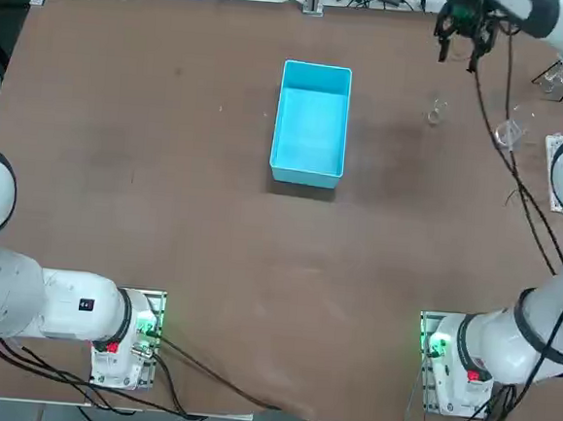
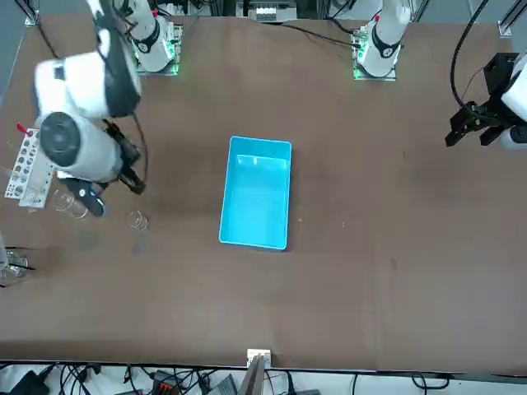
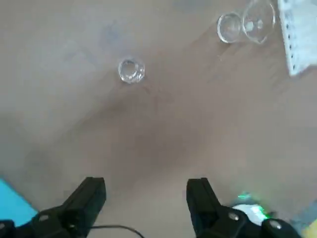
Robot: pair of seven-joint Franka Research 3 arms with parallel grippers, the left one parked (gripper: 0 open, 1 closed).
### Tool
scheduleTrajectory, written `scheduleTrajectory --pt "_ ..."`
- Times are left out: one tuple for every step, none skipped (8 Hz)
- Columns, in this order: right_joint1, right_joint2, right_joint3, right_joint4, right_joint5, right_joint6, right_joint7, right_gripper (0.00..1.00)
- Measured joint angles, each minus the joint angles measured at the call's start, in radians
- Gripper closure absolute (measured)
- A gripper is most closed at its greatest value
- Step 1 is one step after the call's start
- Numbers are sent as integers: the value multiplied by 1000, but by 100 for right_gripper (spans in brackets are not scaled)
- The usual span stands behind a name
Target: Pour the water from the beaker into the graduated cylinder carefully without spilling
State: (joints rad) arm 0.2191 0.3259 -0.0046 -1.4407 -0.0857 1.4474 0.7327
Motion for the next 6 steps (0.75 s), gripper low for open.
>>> scheduleTrajectory --pt "-43 -13 0 38 39 -40 -141 0" --pt "-92 -42 -1 52 79 -59 -280 0" --pt "-136 -86 -1 39 99 -71 -430 0" --pt "-177 -144 -1 -3 105 -67 -586 0" --pt "-206 -210 -2 -64 107 -32 -708 0" --pt "-223 -284 -2 -141 108 51 -767 0"
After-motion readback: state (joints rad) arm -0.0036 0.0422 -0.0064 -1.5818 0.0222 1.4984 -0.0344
